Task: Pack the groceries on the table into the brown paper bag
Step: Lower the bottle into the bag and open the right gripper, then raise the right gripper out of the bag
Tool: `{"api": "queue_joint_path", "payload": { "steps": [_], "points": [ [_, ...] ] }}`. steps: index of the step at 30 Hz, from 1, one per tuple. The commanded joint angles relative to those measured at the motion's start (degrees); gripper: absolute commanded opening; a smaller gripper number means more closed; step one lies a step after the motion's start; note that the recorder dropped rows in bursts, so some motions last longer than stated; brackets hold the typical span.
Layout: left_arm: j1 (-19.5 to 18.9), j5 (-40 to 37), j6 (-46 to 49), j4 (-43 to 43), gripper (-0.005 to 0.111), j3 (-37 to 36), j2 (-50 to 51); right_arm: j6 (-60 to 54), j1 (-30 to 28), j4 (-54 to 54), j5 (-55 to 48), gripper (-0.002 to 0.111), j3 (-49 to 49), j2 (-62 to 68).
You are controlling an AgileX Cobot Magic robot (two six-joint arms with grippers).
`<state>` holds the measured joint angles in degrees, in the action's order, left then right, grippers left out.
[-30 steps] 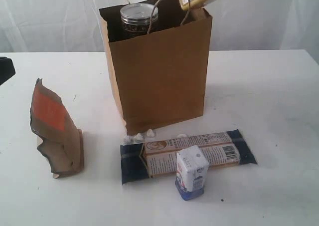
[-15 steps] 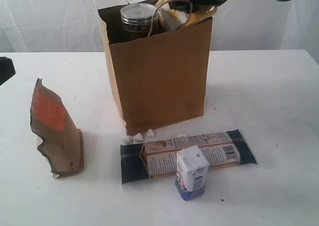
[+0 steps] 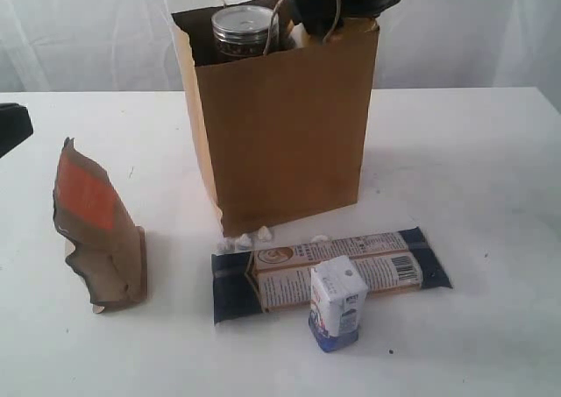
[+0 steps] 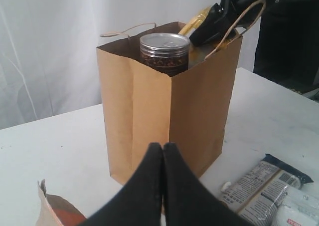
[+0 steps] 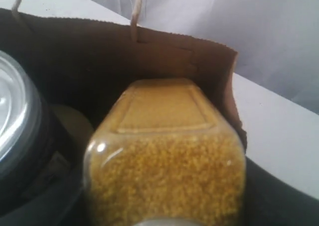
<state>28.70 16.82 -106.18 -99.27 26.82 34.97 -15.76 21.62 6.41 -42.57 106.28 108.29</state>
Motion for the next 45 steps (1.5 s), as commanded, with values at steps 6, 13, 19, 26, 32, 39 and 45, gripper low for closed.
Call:
{"api": "queue_joint_path", "payload": {
  "steps": [6, 13, 19, 26, 32, 39, 45],
  "points": [
    [0.0, 0.4, 0.0, -0.7, 0.0, -0.3, -0.2, 2.1, 0.5, -0.7, -0.9, 0.0, 4.0, 3.0],
    [0.0, 0.6, 0.0, -0.7, 0.0, -0.3, -0.2, 2.1, 1.7, -1.0, -1.1, 0.0, 4.0, 6.7],
    [0.0, 0.7, 0.0, -0.7, 0.0, -0.3, -0.2, 2.5, 1.7, -1.0, -1.9, 0.014, 4.6, 7.0],
    [0.0, 0.7, 0.0, -0.7, 0.0, -0.3, -0.2, 2.5, 1.7, -1.0, -3.7, 0.07, 8.4, 5.8],
    [0.0, 0.0, 0.0, -0.7, 0.0, -0.3, -0.2, 2.5, 1.7, -1.1, -6.8, 0.07, 8.4, 4.5],
    [0.0, 0.0, 0.0, -0.7, 0.0, -0.3, -0.2, 2.5, 1.7, -1.1, -8.1, 0.069, 8.4, 0.5],
    [0.0, -0.1, 0.0, -0.7, 0.0, -0.3, -0.2, 1.1, 1.7, -0.7, -12.8, 0.069, 7.7, -6.9]
  ]
}}
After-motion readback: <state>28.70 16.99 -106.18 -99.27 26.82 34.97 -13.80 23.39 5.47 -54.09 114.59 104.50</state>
